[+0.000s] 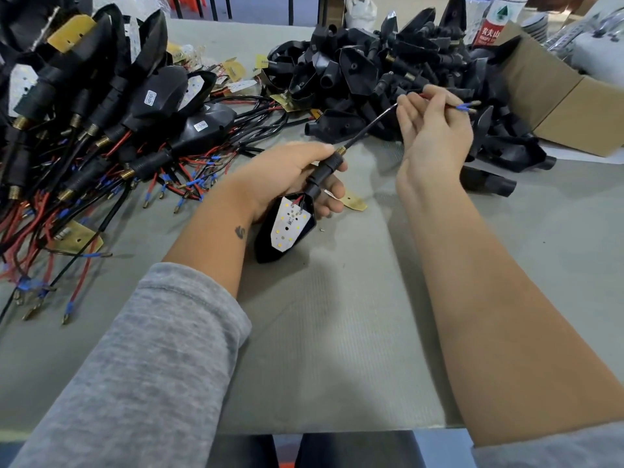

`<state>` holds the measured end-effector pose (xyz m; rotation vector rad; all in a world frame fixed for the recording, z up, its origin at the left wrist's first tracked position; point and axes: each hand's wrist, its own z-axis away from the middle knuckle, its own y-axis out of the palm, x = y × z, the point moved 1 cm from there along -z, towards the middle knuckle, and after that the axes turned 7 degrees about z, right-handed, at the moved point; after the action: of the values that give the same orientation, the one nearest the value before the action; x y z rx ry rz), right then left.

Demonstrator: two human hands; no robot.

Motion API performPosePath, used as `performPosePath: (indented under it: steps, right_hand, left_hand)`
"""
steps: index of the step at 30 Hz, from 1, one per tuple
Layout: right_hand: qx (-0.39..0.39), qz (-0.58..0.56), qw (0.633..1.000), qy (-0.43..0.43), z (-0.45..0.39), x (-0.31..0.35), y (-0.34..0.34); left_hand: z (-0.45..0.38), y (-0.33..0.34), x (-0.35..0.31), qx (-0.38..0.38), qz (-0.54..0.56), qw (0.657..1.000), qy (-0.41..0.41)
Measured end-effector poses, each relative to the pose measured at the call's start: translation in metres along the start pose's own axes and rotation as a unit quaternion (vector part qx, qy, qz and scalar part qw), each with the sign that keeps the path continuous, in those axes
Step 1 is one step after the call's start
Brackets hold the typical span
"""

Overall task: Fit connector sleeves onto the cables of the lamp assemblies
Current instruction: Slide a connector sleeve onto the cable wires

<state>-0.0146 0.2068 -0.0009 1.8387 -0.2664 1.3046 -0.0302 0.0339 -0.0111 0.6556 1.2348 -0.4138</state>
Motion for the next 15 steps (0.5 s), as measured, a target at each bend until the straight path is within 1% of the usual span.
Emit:
performPosePath:
  steps: [2,3,4,6,8,9,11,12,13,15]
  right_hand:
    - [0.024,0.103,0.993,-0.049,0.002,-0.003,0.003]
    - [0.039,0.174,0.981,-0.078,0.003,-0.004,0.004]
    - [0.055,0.249,0.961,-0.105,0.005,-0.005,0.005]
    - [0.093,0.394,0.903,-0.145,0.010,-0.006,0.005]
    - [0.132,0.488,0.844,-0.178,0.017,-0.008,0.005]
    - [0.144,0.514,0.823,-0.193,0.020,-0.009,0.005]
    - [0.167,0.535,0.797,-0.225,0.026,-0.007,0.006]
    - [0.189,0.537,0.785,-0.244,0.030,-0.005,0.007]
    - [0.220,0.545,0.764,-0.268,0.034,-0.004,0.008]
    - [0.290,0.582,0.687,-0.324,0.038,-0.002,0.011]
  left_hand:
    - [0.000,-0.002,0.000,-0.015,0.013,1.000,-0.001]
    - [0.000,-0.003,0.000,-0.023,0.011,1.000,-0.004]
    - [-0.001,-0.003,0.000,-0.031,0.008,0.999,-0.006]
    - [-0.001,-0.003,-0.001,-0.044,-0.002,0.999,-0.008]
    - [-0.002,-0.004,-0.002,-0.050,-0.026,0.998,-0.003]
    - [-0.002,-0.004,-0.002,-0.052,-0.036,0.998,0.002]
    - [-0.004,-0.004,-0.002,-0.055,-0.042,0.998,0.002]
    - [-0.005,-0.004,-0.001,-0.058,-0.036,0.998,-0.004]
    - [-0.006,-0.004,-0.001,-0.061,-0.025,0.998,-0.014]
    - [-0.007,-0.005,0.000,-0.068,-0.001,0.997,-0.033]
